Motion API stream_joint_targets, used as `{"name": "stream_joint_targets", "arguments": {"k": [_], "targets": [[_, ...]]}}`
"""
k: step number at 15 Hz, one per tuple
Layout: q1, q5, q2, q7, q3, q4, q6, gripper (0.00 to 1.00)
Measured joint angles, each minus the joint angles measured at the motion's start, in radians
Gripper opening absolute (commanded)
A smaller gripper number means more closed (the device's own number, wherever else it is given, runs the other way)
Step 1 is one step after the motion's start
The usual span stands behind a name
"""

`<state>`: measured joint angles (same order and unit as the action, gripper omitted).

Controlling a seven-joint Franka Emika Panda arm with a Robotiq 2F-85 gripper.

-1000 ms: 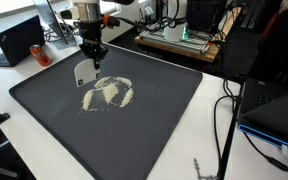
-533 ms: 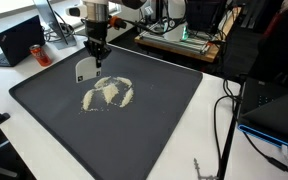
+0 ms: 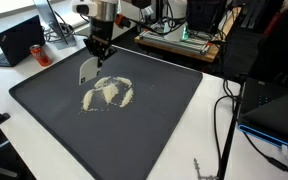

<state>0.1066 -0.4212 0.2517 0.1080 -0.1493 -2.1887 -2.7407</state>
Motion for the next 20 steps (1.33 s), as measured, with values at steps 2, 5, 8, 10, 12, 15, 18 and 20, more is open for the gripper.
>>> {"name": "stream_joint_targets", "arguments": {"k": [2, 5, 8, 10, 12, 15, 18, 20], "targets": [[0.035, -0.057, -0.011, 0.016, 0.007, 0.022, 0.065, 0.01], [0.064, -0.095, -0.024, 0.015, 0.046, 0.055, 0.177, 0.01], [0.089, -0.148, -0.025, 0.024, 0.088, 0.102, 0.289, 0.01], [0.105, -0.198, -0.021, 0.043, 0.111, 0.133, 0.354, 0.01], [0.12, -0.241, -0.008, 0.077, 0.134, 0.164, 0.413, 0.01], [0.139, -0.282, 0.039, 0.149, 0.16, 0.219, 0.486, 0.01], [0.149, -0.285, 0.111, 0.188, 0.174, 0.282, 0.522, 0.01], [0.15, -0.285, 0.161, 0.204, 0.177, 0.324, 0.525, 0.01]]}}
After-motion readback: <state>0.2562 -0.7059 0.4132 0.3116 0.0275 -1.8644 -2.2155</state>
